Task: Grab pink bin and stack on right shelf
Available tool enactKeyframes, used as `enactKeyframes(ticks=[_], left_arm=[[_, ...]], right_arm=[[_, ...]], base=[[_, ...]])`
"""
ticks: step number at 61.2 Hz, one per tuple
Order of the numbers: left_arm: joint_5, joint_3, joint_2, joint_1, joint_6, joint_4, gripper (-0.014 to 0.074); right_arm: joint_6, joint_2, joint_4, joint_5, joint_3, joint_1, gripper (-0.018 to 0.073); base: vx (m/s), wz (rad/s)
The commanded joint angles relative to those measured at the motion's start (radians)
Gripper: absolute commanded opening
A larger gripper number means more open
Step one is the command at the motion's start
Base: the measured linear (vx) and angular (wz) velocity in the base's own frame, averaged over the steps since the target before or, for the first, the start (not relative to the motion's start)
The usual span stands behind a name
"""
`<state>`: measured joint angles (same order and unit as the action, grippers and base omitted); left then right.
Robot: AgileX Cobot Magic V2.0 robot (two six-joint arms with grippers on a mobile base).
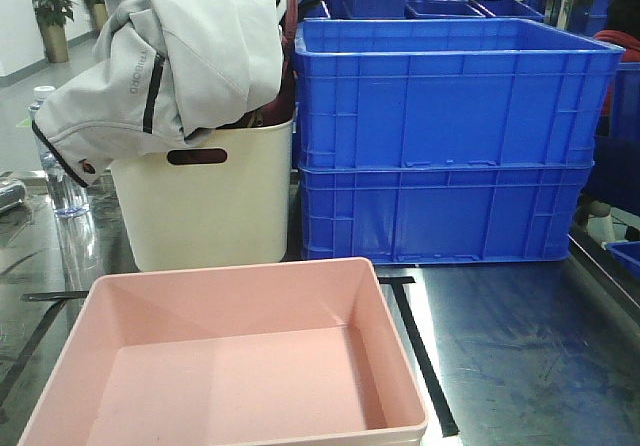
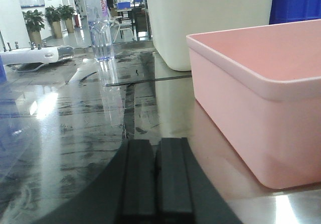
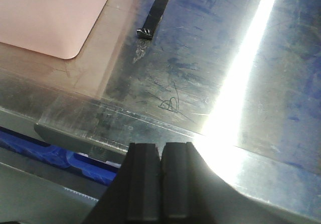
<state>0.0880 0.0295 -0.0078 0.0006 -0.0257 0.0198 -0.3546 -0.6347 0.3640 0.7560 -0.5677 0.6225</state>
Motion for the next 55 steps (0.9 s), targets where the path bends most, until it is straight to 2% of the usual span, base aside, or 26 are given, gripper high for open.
enactKeyframes(ticks=[1, 10, 15, 25, 29, 38, 51, 55], left_arm=[[-0.088, 0.013, -0.019, 0.002, 0.010, 0.000, 0.0003], [-0.088, 0.013, -0.019, 0.002, 0.010, 0.000, 0.0003], [-0.088, 0.013, -0.019, 0.002, 0.010, 0.000, 0.0003], [-0.088, 0.013, -0.019, 0.002, 0.010, 0.000, 0.0003], [-0.088, 0.013, -0.019, 0.002, 0.010, 0.000, 0.0003], [-0.088, 0.013, -0.019, 0.002, 0.010, 0.000, 0.0003], [-0.088, 0.013, -0.019, 0.002, 0.010, 0.000, 0.0003], [-0.088, 0.013, -0.019, 0.002, 0.010, 0.000, 0.0003]], right_arm=[[0.015, 0.029, 0.054, -0.064, -0.028, -0.058, -0.0009], [0.016, 0.133, 0.106, -0.090, 0.024, -0.243, -0.0009], [0.015, 0.208, 0.140, -0.161, 0.097, -0.329, -0.0009], [-0.001, 0.399, 0.124, -0.506, 0.325, -0.482, -0.0009], [-0.001, 0.466, 0.103, -0.595, 0.402, -0.530, -0.0009], [-0.002, 0.581, 0.074, -0.750, 0.536, -0.604, -0.0009], [-0.001, 0.609, 0.067, -0.824, 0.564, -0.612, -0.0009], [0.026, 0.630, -0.019, -0.823, 0.571, -0.612, -0.0009]], base=[[0.00, 0.00], [0.00, 0.00], [0.00, 0.00], [0.00, 0.00], [0.00, 0.00], [0.00, 0.00], [0.00, 0.00], [0.00, 0.00]])
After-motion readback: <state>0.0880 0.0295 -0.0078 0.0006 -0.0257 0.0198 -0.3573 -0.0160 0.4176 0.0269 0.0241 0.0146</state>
